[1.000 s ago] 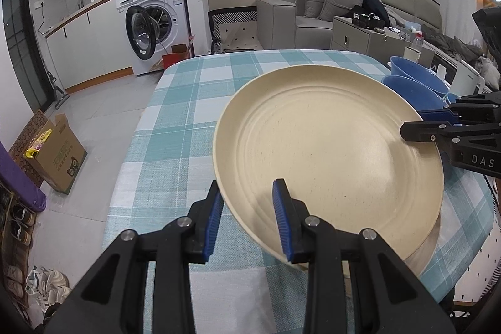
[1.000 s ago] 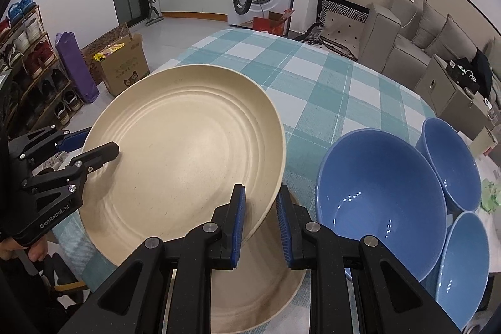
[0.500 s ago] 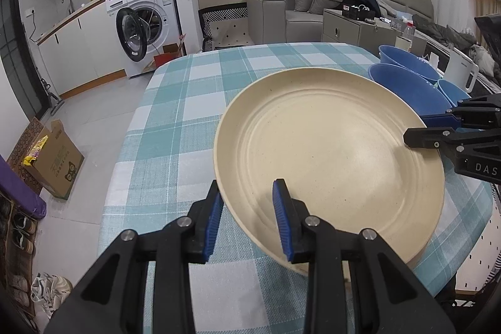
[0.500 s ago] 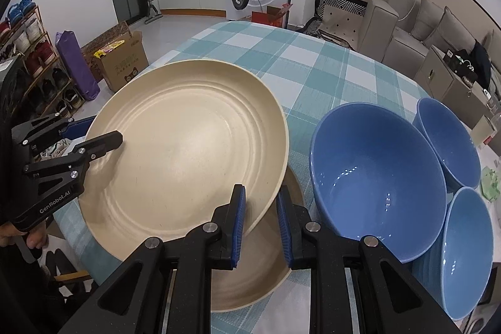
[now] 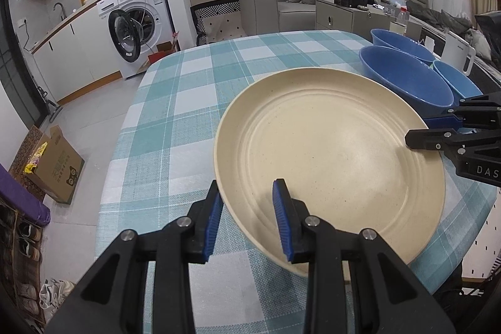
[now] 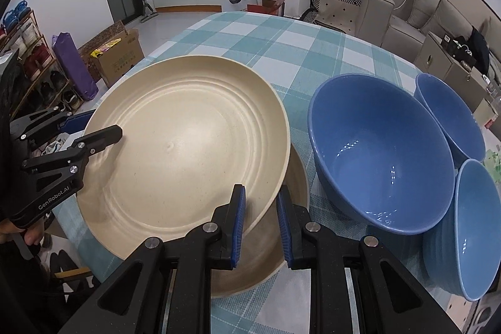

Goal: Organize plates and bowls

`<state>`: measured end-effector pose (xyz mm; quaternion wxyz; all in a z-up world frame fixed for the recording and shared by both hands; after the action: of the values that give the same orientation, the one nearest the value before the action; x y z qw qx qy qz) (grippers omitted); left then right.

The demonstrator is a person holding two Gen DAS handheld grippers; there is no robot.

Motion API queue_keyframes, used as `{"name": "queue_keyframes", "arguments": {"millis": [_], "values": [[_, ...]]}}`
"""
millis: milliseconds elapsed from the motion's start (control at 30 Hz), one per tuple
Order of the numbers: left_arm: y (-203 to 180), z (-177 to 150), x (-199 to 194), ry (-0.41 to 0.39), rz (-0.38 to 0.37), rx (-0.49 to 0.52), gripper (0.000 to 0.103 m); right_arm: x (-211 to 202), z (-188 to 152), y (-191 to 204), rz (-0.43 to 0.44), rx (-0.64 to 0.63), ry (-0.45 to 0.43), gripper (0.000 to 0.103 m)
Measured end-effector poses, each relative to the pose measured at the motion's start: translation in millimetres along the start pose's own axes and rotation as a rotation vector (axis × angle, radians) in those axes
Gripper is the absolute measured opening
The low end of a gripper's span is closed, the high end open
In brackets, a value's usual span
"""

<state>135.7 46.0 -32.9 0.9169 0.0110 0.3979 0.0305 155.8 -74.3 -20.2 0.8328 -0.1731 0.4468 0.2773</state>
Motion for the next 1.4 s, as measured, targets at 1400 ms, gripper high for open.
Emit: {"name": "queue_keyframes", "arguments": {"millis": [1400], "values": [[-31, -16, 24, 0.074, -0.019, 0.083, 0.031, 20, -25, -17, -0.058, 0.028, 0.067, 0.021]]}}
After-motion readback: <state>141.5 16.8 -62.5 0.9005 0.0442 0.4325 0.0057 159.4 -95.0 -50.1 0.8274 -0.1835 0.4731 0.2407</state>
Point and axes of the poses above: each gripper's, at about its wrist camera, not at the fingertips, and x roughly the way its jaws point, y to its left, z to its top, the point moved 5 cm from there along x, roughly the way its jaws point, and after that the axes turned 3 degrees about -x, right-handed, at the moved point
